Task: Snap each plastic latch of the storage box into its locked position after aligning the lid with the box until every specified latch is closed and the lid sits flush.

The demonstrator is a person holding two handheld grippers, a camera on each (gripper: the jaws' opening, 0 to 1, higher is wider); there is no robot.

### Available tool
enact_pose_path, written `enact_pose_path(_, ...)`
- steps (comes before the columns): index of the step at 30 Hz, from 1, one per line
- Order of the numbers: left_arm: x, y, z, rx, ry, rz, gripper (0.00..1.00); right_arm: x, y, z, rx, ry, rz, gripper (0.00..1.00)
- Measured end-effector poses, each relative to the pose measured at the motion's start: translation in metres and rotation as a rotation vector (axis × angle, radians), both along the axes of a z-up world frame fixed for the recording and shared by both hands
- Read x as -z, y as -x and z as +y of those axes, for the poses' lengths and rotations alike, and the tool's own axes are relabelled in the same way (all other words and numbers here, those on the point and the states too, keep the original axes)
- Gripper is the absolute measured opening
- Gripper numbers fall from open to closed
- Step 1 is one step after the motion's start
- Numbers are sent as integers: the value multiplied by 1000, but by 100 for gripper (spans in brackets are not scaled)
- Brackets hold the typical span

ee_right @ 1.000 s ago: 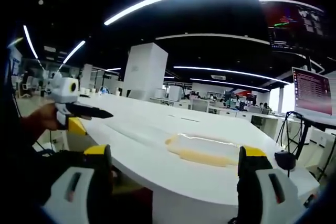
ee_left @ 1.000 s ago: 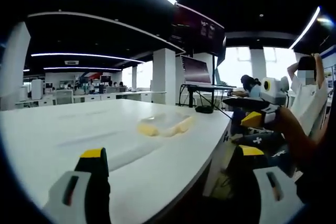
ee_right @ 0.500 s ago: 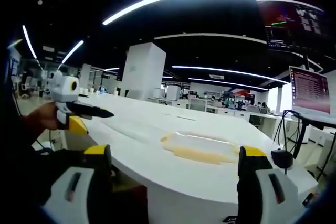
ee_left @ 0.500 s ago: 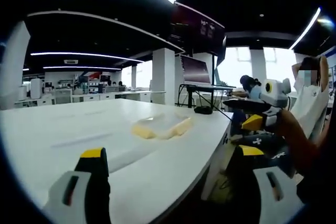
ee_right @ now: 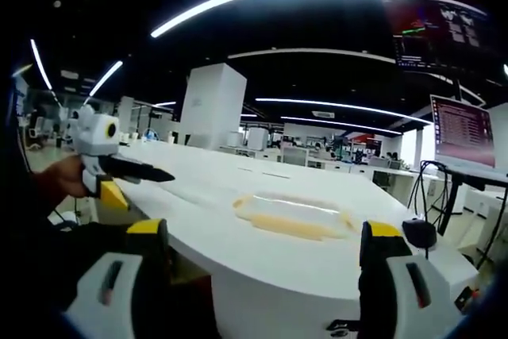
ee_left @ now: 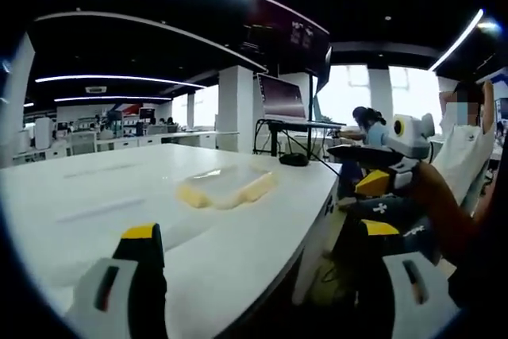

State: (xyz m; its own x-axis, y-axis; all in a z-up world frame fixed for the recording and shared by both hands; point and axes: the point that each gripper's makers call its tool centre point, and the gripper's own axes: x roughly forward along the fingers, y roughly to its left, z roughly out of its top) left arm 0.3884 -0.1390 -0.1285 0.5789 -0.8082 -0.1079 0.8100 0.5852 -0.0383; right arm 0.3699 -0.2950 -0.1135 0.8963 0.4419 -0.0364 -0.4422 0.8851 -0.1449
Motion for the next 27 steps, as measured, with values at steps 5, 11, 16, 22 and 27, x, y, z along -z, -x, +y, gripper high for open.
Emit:
enact_pose_path(5, 4, -1, -6, 7, -9, 6, 100, 2, -1, -4, 3, -4, 2, 100)
enact_pose_path(11, 7, -3, -10, 11, -13, 11, 100, 6, -2, -8, 7, -3, 9, 100)
enact_pose_path(16, 6, -6, -17, 15, -14, 11, 100, 9, -4, -17, 15, -3, 13, 100)
enact_pose_path(22, 0, -4, -33, 68, -55, -2, 100, 7, -4, -24, 16, 9, 0, 100)
enact_pose_path(27, -9, -11, -34, 73, -78, -36, 100, 1, -5, -27, 5, 21, -17, 100)
